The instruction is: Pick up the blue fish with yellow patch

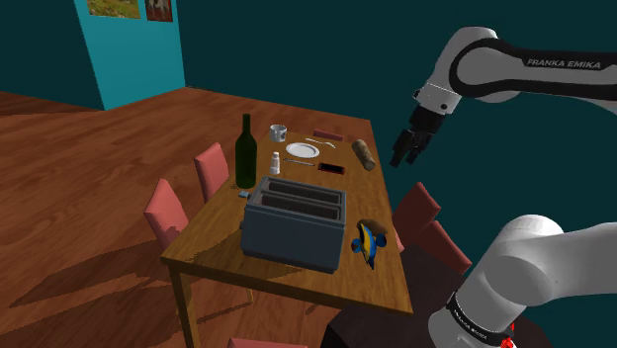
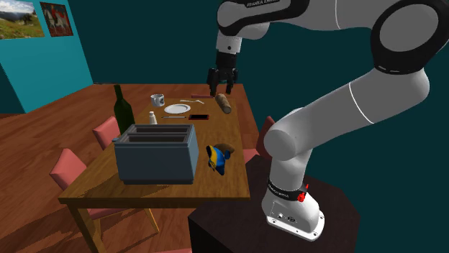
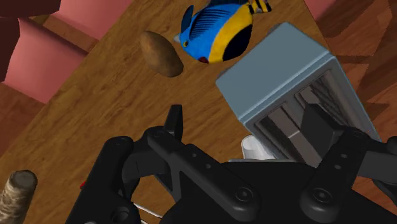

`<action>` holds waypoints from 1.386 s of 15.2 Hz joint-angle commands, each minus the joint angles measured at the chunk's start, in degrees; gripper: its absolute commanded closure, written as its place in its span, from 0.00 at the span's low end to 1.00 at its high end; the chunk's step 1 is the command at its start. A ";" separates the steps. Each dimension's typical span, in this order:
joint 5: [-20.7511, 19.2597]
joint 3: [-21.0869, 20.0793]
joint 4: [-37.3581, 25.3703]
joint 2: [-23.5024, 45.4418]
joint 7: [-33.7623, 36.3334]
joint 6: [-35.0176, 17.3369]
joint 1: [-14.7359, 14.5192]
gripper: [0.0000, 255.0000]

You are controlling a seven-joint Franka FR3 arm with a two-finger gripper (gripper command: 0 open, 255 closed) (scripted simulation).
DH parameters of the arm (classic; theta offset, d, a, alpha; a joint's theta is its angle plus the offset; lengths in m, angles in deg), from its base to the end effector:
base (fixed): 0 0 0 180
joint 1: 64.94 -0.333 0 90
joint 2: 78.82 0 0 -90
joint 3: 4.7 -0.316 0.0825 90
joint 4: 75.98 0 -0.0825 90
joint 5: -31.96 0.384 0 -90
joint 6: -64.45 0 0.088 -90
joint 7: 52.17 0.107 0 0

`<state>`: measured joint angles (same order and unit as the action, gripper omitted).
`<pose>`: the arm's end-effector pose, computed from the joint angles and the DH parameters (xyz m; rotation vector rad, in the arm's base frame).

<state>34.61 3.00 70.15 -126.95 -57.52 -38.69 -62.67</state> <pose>0.3050 -0.0560 0.5330 -3.0019 0.0737 -0.1510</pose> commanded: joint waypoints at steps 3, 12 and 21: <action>1.36 2.86 7.17 0.76 0.53 -7.06 1.88 0.00; 5.56 10.52 20.61 6.96 -0.96 -24.08 4.87 0.00; 13.21 18.48 26.55 18.53 -7.19 -39.75 0.92 0.00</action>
<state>47.13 20.85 96.35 -109.49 -63.89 -77.03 -61.12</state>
